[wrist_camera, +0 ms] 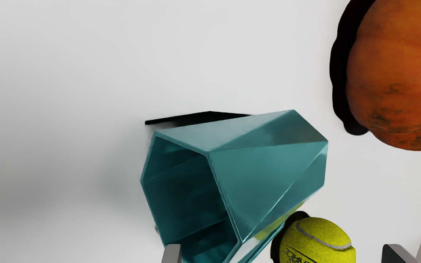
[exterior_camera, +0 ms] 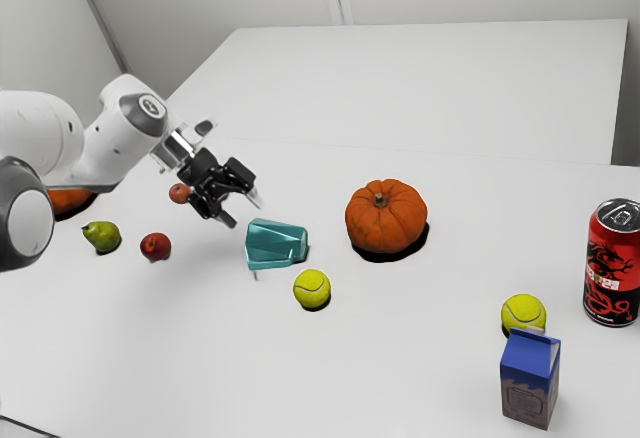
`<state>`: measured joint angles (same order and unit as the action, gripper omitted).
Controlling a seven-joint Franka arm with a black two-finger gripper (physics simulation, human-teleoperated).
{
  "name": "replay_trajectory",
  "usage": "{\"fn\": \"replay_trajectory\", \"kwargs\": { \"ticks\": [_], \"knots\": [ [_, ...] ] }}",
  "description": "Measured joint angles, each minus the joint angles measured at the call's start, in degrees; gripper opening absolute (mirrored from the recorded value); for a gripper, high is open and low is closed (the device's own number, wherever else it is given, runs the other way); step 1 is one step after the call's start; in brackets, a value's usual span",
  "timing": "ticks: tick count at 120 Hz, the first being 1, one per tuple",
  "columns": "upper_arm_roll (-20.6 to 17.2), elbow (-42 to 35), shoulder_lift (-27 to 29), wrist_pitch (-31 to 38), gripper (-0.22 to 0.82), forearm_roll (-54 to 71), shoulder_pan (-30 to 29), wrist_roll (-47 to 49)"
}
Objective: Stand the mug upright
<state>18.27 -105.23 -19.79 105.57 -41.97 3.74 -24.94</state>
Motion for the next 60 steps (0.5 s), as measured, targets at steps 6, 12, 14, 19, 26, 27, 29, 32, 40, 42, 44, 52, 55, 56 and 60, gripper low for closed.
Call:
{"fn": "replay_trajectory", "kwargs": {
  "ticks": [6,12,14,19,26,27,29,32,40,42,44,52,55,56,60],
  "knots": [
    [0.01,0.27,-1.32,0.26,0.60,-1.19,-0.21,-0.70],
    [0.01,0.34,-2.32,0.44,0.60,-2.27,-0.27,-1.34],
    [0.01,0.25,-2.53,0.46,0.60,-2.55,-0.28,-1.55],
    [-0.01,-0.05,-2.84,0.44,0.60,-3.11,-0.25,-2.03],
    [-0.10,-0.59,-3.13,0.40,0.59,-3.64,-0.23,-2.63],
    [-0.12,-0.66,-3.16,0.39,0.59,-3.70,-0.23,-2.71],
    [-0.17,-0.77,-3.22,0.38,0.59,-3.80,-0.23,-2.87],
    [-0.25,-0.91,-3.25,0.36,0.59,-3.93,-0.22,-3.09],
    [-0.54,-1.11,-3.24,0.32,0.59,-4.18,-0.18,-3.60],
    [-0.62,-1.13,-3.23,0.30,0.59,-4.22,-0.16,-3.71],
    [-0.73,-1.13,-3.22,0.29,0.59,-4.27,-0.16,-3.82],
    [-1.46,-1.14,-3.06,0.29,0.57,-4.44,-0.15,-4.04],
    [-1.60,-1.14,-3.07,0.29,0.56,-4.66,-0.14,-4.08],
    [-1.63,-1.14,-3.07,0.30,0.56,-4.74,-0.13,-4.09],
    [-1.99,-1.14,-3.08,0.38,0.53,-5.00,-0.15,-4.09]
  ]
}}
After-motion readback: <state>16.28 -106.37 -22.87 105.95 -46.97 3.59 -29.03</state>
